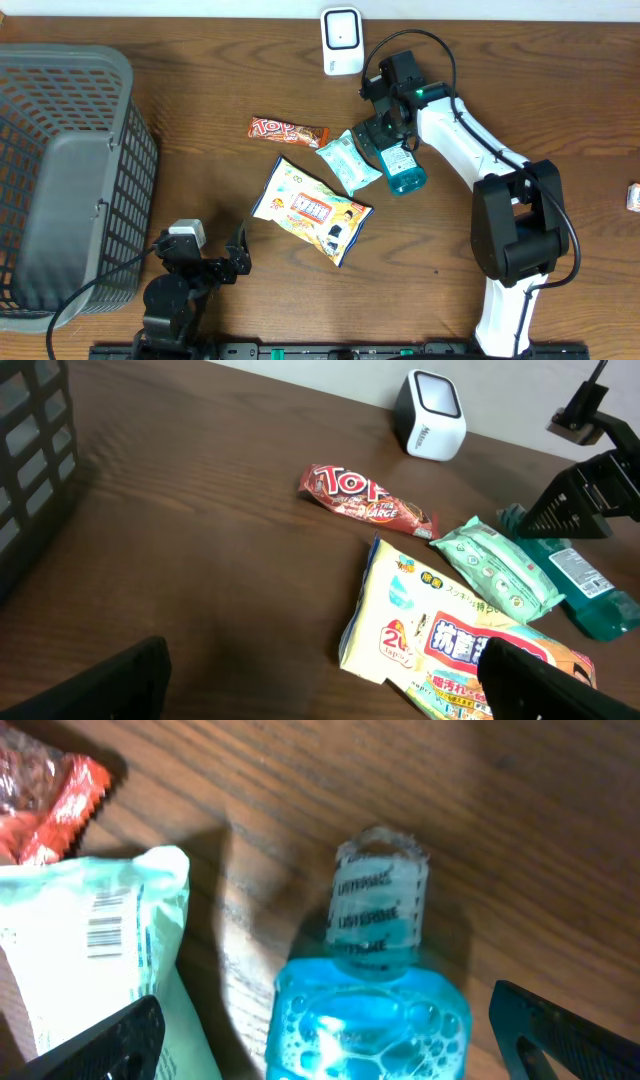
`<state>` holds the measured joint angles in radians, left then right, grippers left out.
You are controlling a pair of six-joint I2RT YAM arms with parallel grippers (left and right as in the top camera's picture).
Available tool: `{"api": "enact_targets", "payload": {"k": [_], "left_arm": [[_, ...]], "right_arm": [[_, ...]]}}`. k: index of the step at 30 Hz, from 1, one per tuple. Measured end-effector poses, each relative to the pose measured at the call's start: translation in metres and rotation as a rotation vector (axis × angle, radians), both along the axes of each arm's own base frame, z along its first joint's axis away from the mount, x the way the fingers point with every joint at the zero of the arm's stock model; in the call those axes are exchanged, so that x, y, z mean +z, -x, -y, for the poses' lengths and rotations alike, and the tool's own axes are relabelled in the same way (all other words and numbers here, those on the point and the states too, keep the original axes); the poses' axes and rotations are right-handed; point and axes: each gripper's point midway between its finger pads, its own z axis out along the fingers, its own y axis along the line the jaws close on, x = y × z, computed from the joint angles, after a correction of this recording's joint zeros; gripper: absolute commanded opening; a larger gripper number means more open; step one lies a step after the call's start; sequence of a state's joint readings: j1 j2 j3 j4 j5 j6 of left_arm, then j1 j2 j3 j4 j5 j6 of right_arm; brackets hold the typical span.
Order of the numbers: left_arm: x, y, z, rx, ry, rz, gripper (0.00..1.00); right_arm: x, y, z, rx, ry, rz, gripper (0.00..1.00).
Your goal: Scan the item barcode
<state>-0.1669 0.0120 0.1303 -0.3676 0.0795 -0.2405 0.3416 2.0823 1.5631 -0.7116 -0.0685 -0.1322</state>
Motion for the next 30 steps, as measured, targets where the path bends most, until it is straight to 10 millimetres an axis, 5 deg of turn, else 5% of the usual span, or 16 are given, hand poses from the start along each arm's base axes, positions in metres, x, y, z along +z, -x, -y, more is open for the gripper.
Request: {"api": "enact_targets", "payload": {"k": [9, 14, 20, 30], "left_arm": [[0.000, 0.000, 0.000, 0.000, 0.000, 0.000, 0.98], [0.000, 0.000, 0.000, 0.000, 0.000, 0.000, 0.98], [0.000, 0.000, 0.000, 0.000, 0.000, 0.000, 0.98], [0.000, 0.000, 0.000, 0.000, 0.000, 0.000, 0.98]], "right_arm": [[-0.005, 0.011, 0.019, -0.090, 0.142, -0.022, 0.99], [-0.002, 0.010, 0.001, -0.062, 0.249, 0.059, 0.99], [-0.025, 0.010, 0.002, -0.083, 0.398, 0.092, 0.98], [-0.030, 0.008, 0.018, -0.165, 0.399, 0.060, 0.72]]}}
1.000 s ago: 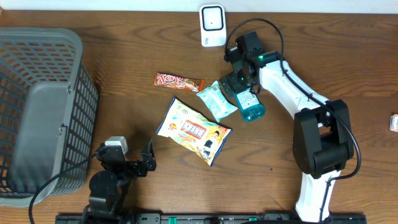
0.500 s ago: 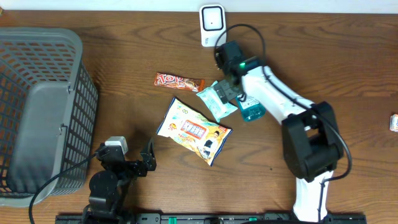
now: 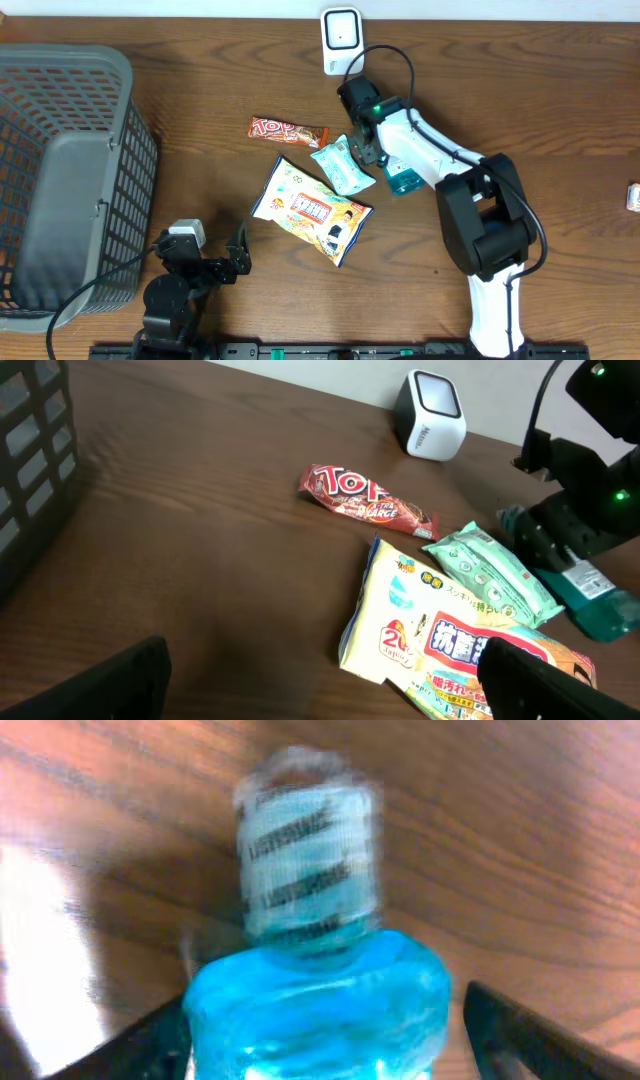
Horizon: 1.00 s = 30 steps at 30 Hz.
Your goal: Scan the item barcode
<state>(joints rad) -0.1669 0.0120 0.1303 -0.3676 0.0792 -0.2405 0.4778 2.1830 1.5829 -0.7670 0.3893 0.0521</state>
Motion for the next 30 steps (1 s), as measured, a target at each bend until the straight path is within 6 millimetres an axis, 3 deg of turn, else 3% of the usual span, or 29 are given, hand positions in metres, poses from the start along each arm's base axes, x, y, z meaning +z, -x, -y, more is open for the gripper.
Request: {"api": "enact_targets", "payload": {"k": [5, 18, 30], "left_arm": [[0.000, 0.000, 0.000, 0.000, 0.000, 0.000, 0.98], [0.000, 0.000, 0.000, 0.000, 0.000, 0.000, 0.98], [0.000, 0.000, 0.000, 0.000, 0.000, 0.000, 0.98]], "right_arm": [[-0.002, 0.007, 0.008, -0.013, 0.019, -0.037, 0.55], [0.003, -0.004, 0.004, -0.006, -0.013, -0.009, 0.36], [0.005, -0.003, -0.015, 0.070, -0.133, -0.070, 0.30]]}}
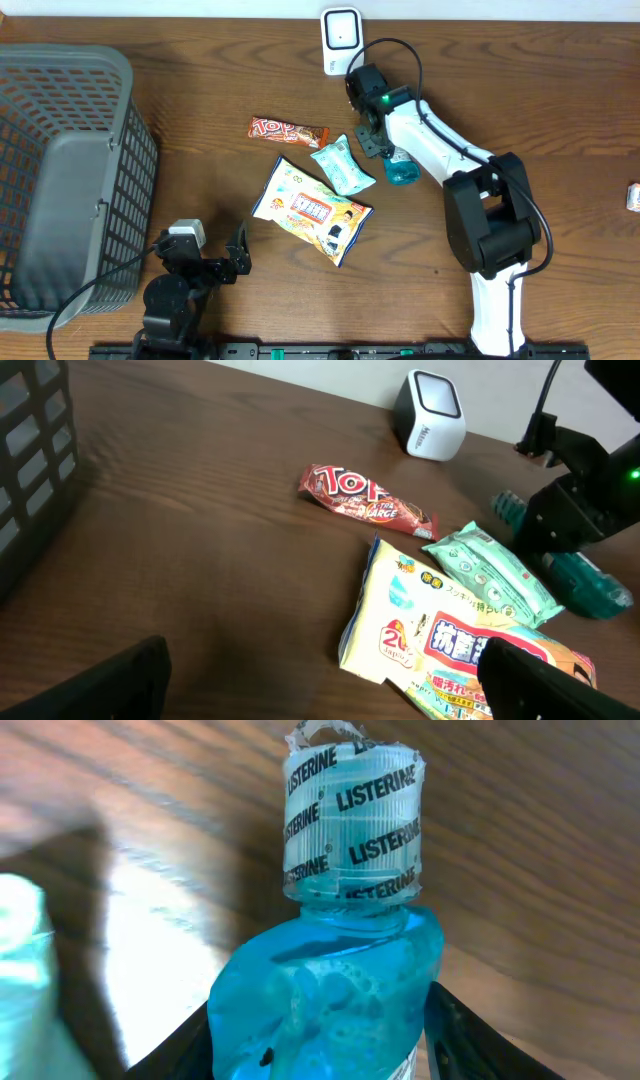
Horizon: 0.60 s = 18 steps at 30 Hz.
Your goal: Scan the item barcode
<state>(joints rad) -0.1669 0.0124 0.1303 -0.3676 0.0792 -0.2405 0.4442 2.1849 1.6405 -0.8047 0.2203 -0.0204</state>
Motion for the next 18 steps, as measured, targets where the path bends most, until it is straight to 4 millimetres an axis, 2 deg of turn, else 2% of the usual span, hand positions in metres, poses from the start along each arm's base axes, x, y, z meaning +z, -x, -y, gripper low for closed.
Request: {"api": "enact_targets", "payload": {"k": [7, 16, 18], "left_arm": [[0.000, 0.000, 0.000, 0.000, 0.000, 0.000, 0.98], [0.000, 0.000, 0.000, 0.000, 0.000, 0.000, 0.98], [0.000, 0.000, 0.000, 0.000, 0.000, 0.000, 0.98]], "right_arm": [[0.003, 0.011, -0.010, 0.104, -0.126, -0.096, 0.29], [0.009, 0.037, -0.034, 0.262, -0.425, -0.249, 0.29], [0.009, 0.039, -0.036, 0.272, -0.468, -0.266, 0.36]]}}
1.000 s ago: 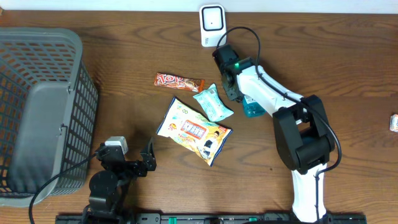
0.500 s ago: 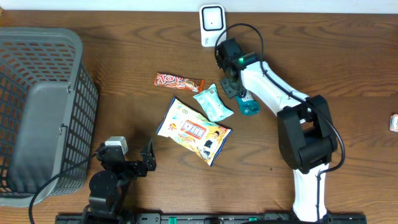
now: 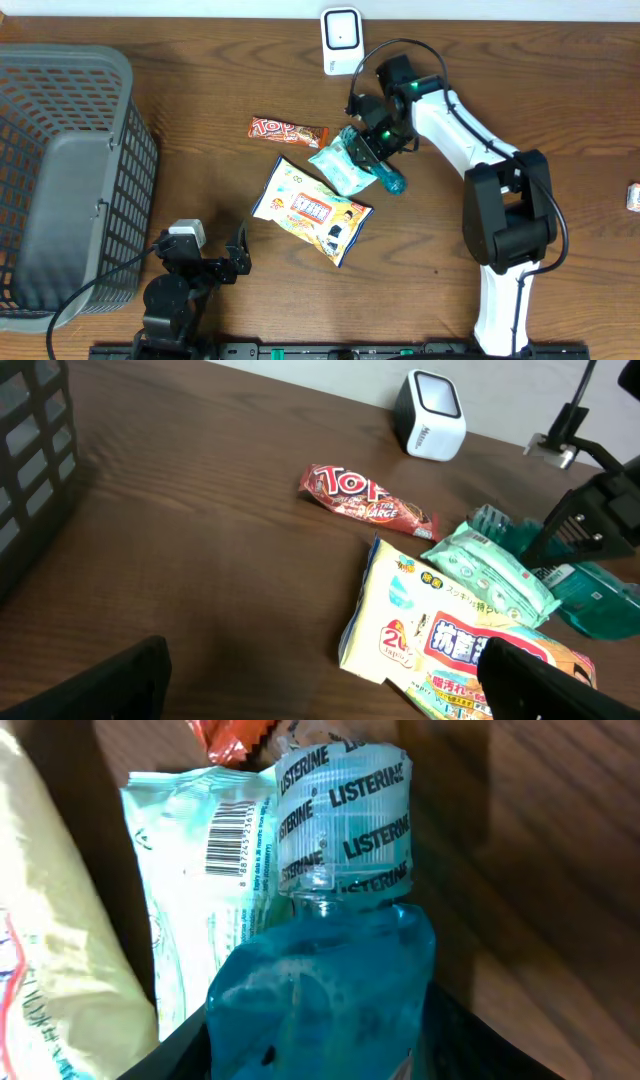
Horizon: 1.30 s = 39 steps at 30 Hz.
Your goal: Scan the item barcode
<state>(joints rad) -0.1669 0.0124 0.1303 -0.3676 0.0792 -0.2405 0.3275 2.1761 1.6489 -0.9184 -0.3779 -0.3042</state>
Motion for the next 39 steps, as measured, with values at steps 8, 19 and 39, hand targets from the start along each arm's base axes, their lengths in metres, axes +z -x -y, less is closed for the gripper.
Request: {"api": "enact_targets", "payload": {"k": [8, 19, 39], "left_arm": [[0.000, 0.000, 0.000, 0.000, 0.000, 0.002, 0.98], [0.000, 0.000, 0.000, 0.000, 0.000, 0.000, 0.98], [0.000, 0.000, 0.000, 0.000, 0.000, 0.000, 0.98]], "right_arm": [[-0.026, -0.003, 0.038, -0.048, 0.227, 0.013, 0.38], [-0.028, -0.006, 0.048, -0.046, 0.442, 0.094, 0.32], [-0.023, 0.026, 0.048, -0.100, 0.626, 0.023, 0.73]]}}
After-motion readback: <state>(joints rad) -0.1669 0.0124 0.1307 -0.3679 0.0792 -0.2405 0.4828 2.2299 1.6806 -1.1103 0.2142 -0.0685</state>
